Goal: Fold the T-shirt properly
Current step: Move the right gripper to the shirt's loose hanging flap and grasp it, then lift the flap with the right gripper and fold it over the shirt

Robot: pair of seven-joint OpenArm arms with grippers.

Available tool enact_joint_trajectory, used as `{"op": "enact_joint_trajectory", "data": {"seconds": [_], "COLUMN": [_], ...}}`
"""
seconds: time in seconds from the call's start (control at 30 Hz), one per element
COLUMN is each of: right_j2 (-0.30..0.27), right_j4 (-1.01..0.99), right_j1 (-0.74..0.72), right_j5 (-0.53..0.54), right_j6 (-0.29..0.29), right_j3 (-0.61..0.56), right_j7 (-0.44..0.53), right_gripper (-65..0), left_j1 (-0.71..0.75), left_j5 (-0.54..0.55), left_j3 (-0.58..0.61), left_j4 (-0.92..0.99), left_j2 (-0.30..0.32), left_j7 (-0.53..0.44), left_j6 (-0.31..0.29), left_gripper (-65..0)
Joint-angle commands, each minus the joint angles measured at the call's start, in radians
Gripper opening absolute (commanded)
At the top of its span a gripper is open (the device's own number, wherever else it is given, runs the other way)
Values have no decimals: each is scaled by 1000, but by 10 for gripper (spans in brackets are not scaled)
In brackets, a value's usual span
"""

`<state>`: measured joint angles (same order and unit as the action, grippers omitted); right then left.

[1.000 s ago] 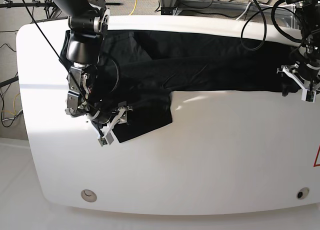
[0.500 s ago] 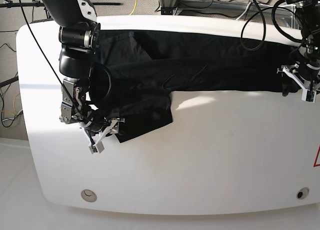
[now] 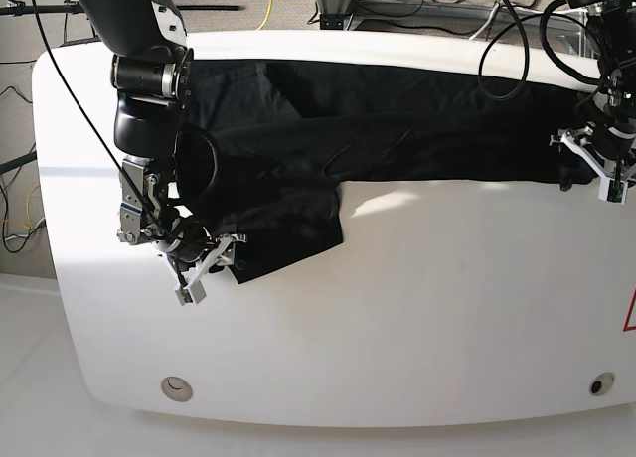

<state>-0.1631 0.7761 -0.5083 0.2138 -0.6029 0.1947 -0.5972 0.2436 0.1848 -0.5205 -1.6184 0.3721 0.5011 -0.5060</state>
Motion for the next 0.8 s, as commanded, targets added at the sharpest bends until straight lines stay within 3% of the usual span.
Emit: {"op": "enact_joint_trajectory", "data": {"seconds": [0.0,0.2,0.33,0.47,0.53,0.77], "right_j2": [-1,2,11,17,26,30], "right_j4": [4,7,20,27,23,52], "right_j1": [-12,-11,-5,-6,1,10], "right_j5": [-18,-21,-26,-25,-14,13], "right_j6": [8,10,2,2,-7,-18], "right_j3": [-7,-10,-7,-8,-9,-11], "right_j7": [-20,-21,-47,-69,-86,-128], "right_gripper": [-278,-298,-360,-476,-650,-650], "left_j1": [-9,-9,-11,-10,-11,-15], "left_j5": [11,11,8,9,10,10], "left_j3": [-7,-5,-4,-1,-5,-6], "left_j4": [-20,-21,-21,-19,-18,-16], "left_j2": [20,20,20,20,23,25], "left_j7": [-20,-18,-18,-18,-16,-17], "left_j6": [2,2,3,3,0,2], "left_gripper": [-195,-197,-197,-197,-195,-196]}}
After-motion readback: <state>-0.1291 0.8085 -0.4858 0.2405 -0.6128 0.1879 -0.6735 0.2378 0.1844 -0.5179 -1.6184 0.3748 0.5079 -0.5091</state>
